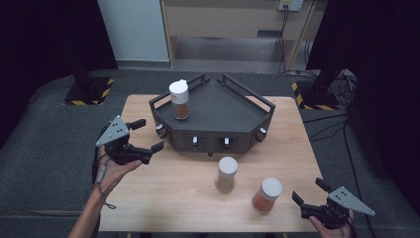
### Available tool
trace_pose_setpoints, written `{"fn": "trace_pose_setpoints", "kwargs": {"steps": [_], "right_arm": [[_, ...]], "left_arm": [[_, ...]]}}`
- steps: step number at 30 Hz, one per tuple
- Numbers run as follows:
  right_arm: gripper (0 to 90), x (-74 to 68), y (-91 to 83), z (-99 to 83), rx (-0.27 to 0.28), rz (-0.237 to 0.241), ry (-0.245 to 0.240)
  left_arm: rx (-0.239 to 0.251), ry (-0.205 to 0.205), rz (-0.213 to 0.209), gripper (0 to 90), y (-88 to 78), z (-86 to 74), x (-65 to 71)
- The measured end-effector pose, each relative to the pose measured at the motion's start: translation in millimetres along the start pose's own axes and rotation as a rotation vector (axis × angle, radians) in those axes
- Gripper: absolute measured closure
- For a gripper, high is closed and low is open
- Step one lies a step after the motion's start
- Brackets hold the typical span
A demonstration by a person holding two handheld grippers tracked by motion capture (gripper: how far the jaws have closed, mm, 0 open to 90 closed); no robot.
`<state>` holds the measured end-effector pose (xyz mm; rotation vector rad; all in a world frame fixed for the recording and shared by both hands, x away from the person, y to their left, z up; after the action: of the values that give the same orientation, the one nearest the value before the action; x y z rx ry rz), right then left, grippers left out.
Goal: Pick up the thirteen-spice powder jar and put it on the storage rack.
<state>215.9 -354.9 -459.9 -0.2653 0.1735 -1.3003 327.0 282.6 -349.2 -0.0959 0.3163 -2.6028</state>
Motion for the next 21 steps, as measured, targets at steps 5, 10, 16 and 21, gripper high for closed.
{"fn": "trace_pose_setpoints", "kwargs": {"steps": [5,10,16,21], "right_arm": [[0.9,-0.2,0.1,0.1,-0.002,-0.001,-0.001],[0.9,-0.4,0.3,0.2,-0.003,0.001,-0.005],[0.9,-0.5,0.4,0.2,-0.004,0.001,-0.006],[1.1,-0.8,0.6,0.3,-0.004,0.002,-0.009]], "left_arm": [[0.015,-0.011,-0.008,2.4,-8.0,-16.9,8.6],[0.004,-0.012,-0.011,2.4,-11.9,-31.8,17.3],[0.000,-0.026,-0.013,2.5,-17.8,-55.3,28.4],[0.007,-0.044,-0.016,2.5,-22.7,-71.6,31.6]]}}
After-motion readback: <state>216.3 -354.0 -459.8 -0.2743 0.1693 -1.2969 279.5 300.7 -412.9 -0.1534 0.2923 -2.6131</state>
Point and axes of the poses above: each handheld gripper's, and its own axes: y roughly forward along the jaws, z roughly out of its top, x roughly to its right, the point moved 9 cm from there along y, roughly forward along the jaws, and after that the axes turned 13 degrees about -z, right-handed, at the moved point
